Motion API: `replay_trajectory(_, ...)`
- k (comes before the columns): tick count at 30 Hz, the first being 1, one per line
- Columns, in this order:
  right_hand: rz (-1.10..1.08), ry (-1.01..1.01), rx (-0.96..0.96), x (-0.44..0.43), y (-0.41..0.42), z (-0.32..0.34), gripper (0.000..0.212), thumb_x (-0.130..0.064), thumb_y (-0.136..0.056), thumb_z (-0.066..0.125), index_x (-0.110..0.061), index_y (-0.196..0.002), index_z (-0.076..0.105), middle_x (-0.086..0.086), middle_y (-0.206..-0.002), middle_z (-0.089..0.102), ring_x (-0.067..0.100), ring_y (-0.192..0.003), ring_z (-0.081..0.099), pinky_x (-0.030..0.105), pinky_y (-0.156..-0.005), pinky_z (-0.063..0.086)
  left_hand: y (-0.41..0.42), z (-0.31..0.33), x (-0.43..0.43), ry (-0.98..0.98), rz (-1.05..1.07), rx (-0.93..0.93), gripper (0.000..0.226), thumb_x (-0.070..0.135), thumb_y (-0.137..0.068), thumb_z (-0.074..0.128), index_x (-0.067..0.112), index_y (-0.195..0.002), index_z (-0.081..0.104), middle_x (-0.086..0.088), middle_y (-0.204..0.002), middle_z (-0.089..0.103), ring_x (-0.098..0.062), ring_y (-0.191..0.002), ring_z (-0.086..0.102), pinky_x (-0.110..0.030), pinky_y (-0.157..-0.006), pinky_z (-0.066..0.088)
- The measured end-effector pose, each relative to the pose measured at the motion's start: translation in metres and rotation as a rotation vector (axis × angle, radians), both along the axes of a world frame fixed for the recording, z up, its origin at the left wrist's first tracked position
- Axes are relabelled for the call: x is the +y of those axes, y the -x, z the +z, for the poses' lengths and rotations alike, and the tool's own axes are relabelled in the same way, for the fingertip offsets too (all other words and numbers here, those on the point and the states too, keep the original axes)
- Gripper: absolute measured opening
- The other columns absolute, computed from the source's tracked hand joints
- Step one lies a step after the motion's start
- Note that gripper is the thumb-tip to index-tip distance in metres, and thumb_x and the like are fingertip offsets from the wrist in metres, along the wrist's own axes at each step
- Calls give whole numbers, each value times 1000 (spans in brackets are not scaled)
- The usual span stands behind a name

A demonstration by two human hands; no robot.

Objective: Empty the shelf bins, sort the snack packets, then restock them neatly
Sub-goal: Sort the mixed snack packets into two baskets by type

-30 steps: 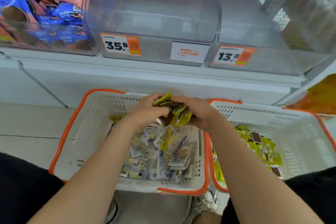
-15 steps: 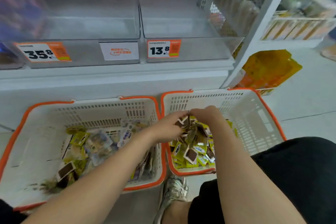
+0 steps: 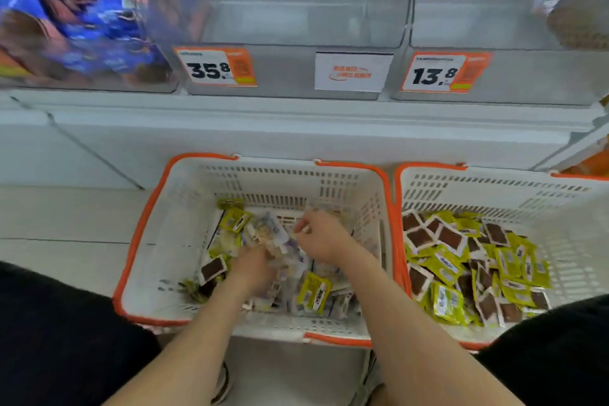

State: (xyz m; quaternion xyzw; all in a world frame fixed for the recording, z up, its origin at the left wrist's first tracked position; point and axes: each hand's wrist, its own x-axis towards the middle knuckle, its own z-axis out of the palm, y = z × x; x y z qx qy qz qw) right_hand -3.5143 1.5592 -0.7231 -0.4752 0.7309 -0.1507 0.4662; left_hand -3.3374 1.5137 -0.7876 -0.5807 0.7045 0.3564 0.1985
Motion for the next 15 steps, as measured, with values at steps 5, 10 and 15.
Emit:
replay_trajectory(5,186,-52,210,-27,-36,-44,19,-13,-101,50,-12,-115,62,8,-97,64,27,-80,63,38,-67,51,-61,-36,-26,-63,40,-261,123,61,-73,87,21,-162,12,-17,-169,4,-49,-154,12,-59,-118,34)
replay_trajectory(10,359,-138,444,-38,-52,-71,12,-15,-97,61,-16,-100,49,4,-89,51,21,-70,52,37,-60,49,-90,-49,-41,-69,-96,-425,130,44,-78,87,19,-165,-7,-17,-170,1,-44,-156,8,-62,-118,33)
replay_trajectory(15,563,-218,577,-38,-50,-82,24,-33,-88,73,-18,-90,55,4,-83,56,21,-66,59,30,-49,44,-90,-66,-45,-156,-152,-409,118,45,-77,88,23,-162,9,-9,-165,16,-45,-151,23,-71,-111,36)
